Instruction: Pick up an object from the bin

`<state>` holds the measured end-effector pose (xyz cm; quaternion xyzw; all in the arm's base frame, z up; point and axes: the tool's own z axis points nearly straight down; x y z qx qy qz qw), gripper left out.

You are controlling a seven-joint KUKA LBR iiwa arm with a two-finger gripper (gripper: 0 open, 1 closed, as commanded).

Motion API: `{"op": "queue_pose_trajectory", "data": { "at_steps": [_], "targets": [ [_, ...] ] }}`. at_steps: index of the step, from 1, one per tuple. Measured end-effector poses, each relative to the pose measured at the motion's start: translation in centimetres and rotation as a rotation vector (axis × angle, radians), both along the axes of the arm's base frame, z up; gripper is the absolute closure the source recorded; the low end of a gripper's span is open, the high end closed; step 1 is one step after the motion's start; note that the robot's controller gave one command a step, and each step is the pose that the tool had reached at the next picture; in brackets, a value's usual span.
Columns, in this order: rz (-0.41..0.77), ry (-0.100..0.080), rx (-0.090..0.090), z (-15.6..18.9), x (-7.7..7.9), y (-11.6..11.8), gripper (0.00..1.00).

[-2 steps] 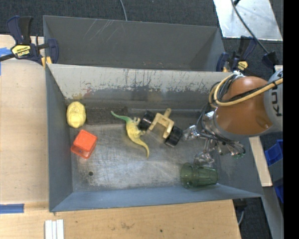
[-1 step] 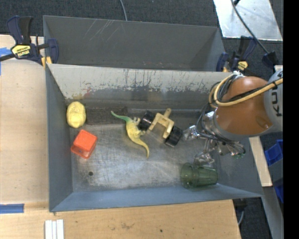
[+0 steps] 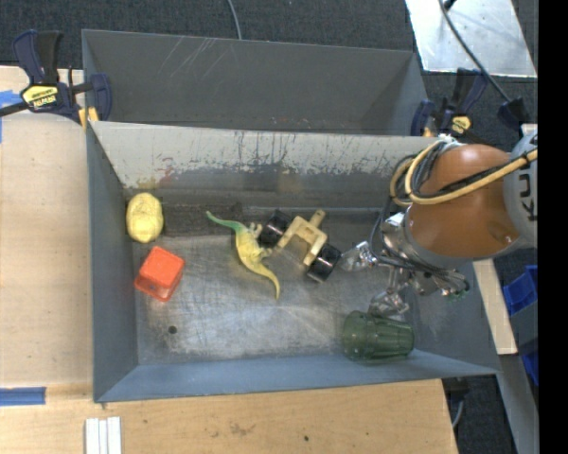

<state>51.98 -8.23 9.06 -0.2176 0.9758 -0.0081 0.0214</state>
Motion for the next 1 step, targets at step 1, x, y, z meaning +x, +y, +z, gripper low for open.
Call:
{"op": "queue_pose_trajectory", "data": {
  "at_steps": [1],
  "targets": [
    [0.329, 0.037, -0.003, 2.87, -0.94, 1.41, 0.0]
  ]
}}
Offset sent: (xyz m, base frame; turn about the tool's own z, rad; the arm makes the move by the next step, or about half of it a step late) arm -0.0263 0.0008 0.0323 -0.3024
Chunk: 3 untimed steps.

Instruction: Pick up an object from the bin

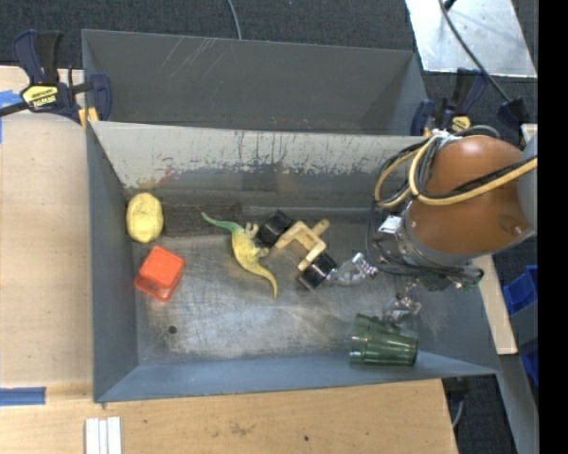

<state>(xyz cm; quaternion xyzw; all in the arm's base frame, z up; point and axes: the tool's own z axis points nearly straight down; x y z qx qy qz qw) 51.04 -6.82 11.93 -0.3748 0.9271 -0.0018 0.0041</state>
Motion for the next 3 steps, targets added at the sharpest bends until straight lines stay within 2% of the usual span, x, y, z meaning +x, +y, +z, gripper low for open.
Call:
{"op": "queue_pose_trajectory", "data": {
  "at_steps": [1, 2, 3],
  "targets": [
    [0.023, -0.002, 0.0, 0.7, -0.9, -0.8, 0.0],
    [0.069, 0.007, 0.0, -1.2, -1.4, -0.8, 0.0],
    [0.432, 0.006, -0.001, -1.5, -1.1, -1.5, 0.0]
  ]
}}
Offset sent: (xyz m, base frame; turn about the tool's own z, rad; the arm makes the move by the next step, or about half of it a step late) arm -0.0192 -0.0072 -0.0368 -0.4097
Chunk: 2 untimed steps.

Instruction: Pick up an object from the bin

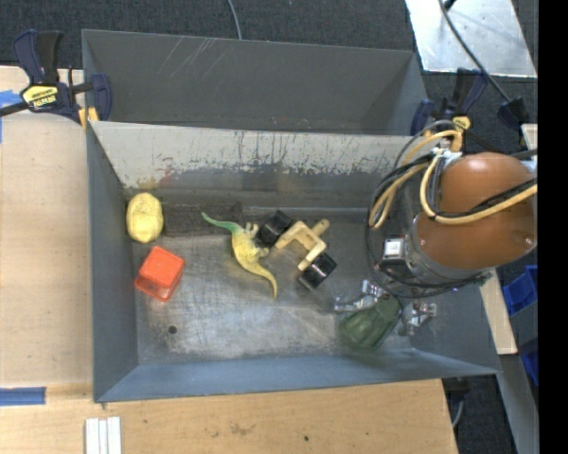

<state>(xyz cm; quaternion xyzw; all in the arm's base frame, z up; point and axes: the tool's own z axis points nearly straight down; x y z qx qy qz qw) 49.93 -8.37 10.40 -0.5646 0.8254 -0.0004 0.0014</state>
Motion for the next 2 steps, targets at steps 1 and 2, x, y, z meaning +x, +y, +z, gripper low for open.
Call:
{"op": "queue_pose_trajectory", "data": {
  "at_steps": [1, 2],
  "targets": [
    [0.268, 0.003, -0.011, -2.76, 0.85, 3.13, 1.0],
    [0.268, 0.003, -0.011, -2.77, 0.85, 3.13, 1.0]
  ]
}}
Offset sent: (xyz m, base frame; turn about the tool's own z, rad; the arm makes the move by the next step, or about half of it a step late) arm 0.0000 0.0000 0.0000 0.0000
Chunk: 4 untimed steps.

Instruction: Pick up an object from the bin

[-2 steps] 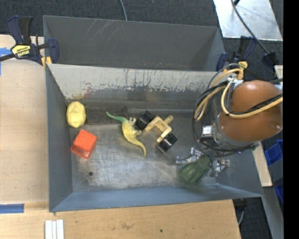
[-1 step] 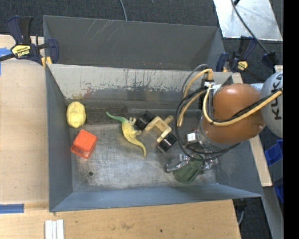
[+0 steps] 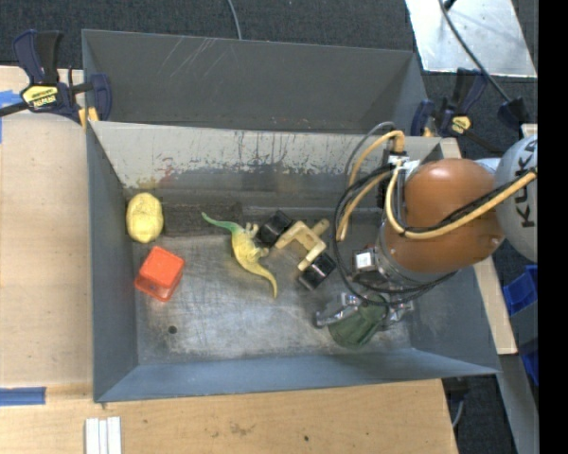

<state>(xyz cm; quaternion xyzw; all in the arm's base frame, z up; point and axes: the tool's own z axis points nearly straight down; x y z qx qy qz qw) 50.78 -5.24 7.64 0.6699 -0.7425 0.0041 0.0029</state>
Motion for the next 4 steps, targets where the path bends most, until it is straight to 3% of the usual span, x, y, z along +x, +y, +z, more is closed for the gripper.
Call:
{"op": "queue_pose_trajectory", "data": {
  "at_steps": [1, 2, 3, 4],
  "targets": [
    [-0.056, 0.0, 0.011, 12.0, -0.3, 0.1, 1.0],
    [-0.056, 0.001, 0.011, 12.0, -0.3, 0.1, 1.0],
    [0.031, 0.004, 0.012, 15.5, 1.6, 0.1, 1.0],
    [0.209, 0.005, 0.013, 21.3, 0.6, 0.8, 1.0]
  ]
}}
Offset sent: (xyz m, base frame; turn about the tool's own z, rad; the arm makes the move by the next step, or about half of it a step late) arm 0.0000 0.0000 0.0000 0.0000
